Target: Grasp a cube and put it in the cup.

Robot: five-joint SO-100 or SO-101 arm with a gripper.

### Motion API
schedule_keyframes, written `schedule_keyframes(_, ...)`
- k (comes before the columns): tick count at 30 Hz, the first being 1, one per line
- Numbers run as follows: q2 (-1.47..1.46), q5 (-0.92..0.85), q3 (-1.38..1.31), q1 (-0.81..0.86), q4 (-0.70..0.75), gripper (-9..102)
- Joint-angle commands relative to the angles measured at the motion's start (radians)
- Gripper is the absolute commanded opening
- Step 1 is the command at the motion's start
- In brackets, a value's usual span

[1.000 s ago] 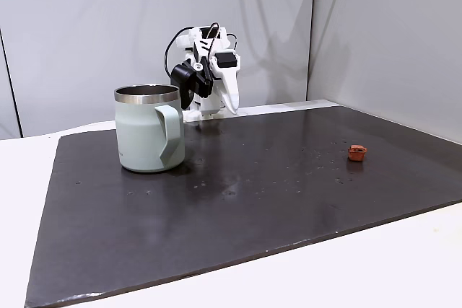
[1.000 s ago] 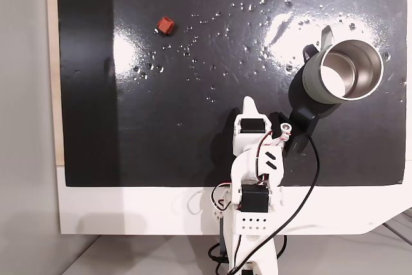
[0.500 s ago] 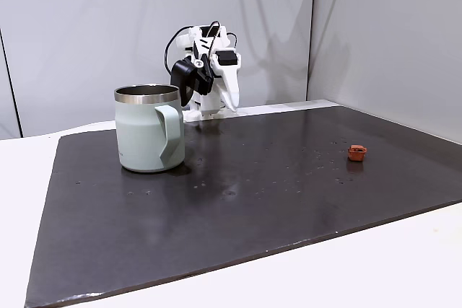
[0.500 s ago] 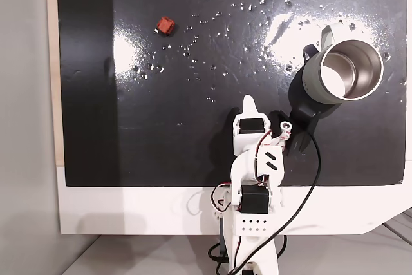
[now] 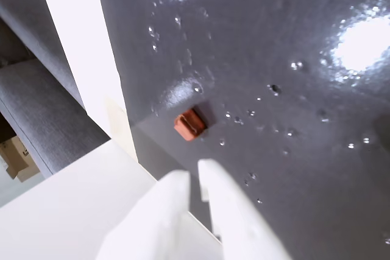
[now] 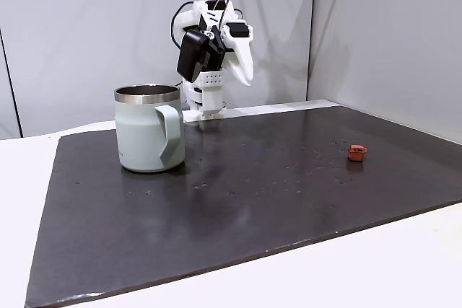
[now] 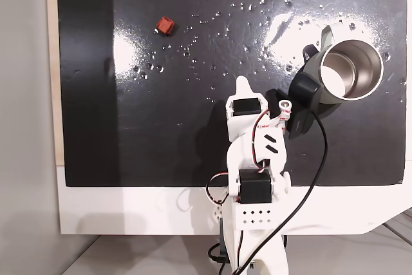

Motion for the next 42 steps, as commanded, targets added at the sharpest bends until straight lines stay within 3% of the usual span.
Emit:
schedule_keyframes(1,-0.141,0.008,-0.181,-0.023,-0.026,0)
schedule_keyframes(15,-0.597,0.018,-0.621,-0.069,0.103,0)
schedule_keyframes(42,-1.391,0.209,-1.761,-0.187,0.718,0)
